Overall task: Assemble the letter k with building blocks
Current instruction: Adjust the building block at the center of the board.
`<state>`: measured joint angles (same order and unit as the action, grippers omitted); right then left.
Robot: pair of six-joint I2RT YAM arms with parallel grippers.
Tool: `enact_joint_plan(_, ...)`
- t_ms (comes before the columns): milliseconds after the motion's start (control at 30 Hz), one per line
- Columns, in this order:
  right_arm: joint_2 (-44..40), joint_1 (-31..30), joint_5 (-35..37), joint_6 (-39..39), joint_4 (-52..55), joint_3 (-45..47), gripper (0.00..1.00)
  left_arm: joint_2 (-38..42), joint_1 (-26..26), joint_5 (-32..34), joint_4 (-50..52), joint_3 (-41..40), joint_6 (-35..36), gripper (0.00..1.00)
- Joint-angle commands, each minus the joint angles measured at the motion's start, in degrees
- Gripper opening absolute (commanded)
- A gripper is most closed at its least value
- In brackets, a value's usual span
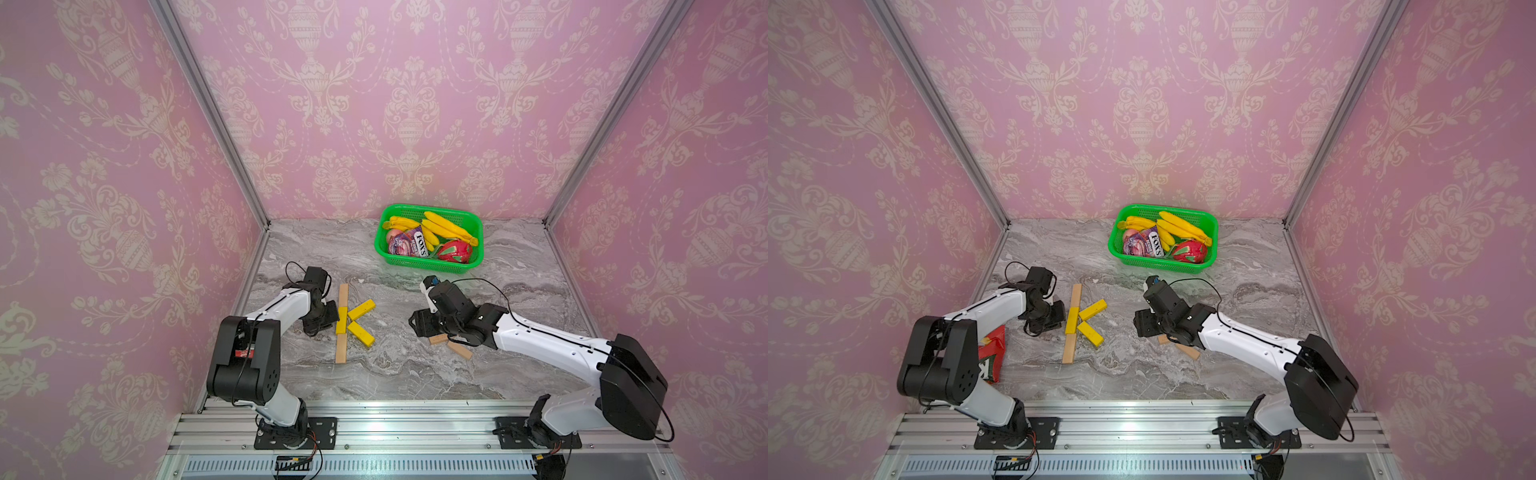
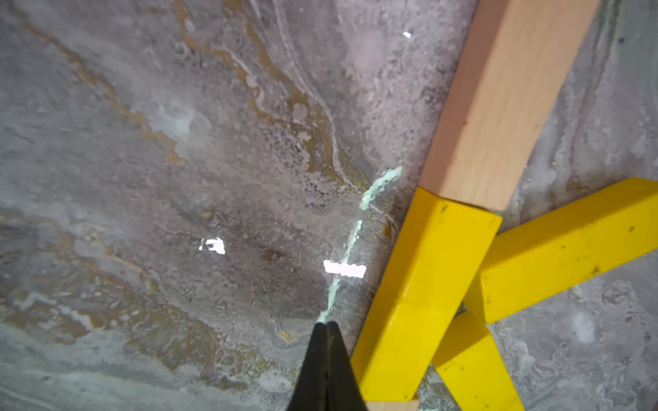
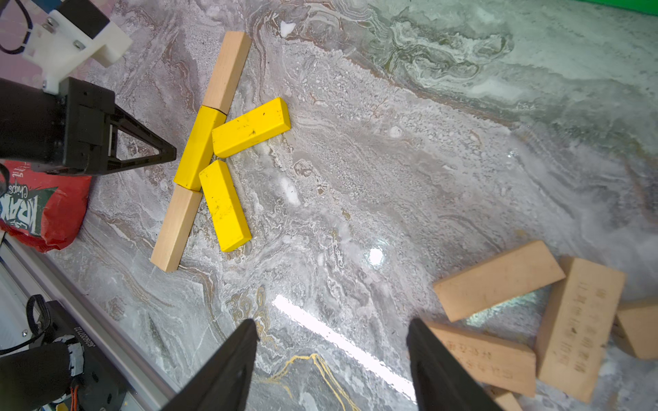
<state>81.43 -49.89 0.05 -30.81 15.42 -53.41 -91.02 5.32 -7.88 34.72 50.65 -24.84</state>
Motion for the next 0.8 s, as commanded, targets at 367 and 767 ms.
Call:
enact_joint_plan(367, -1.80, 0.37, 0.38, -1.93, -1.67, 1.82, 0.70, -2.62, 2.32, -2.67, -0.83, 1.40, 2.59, 0.00)
enact_joint_plan(767, -0.36, 0.40, -0.24, -1.98, -2.23, 1.37, 0.70, -2.75, 2.60, -1.55, 0.01, 1.79, 2.64, 0.00)
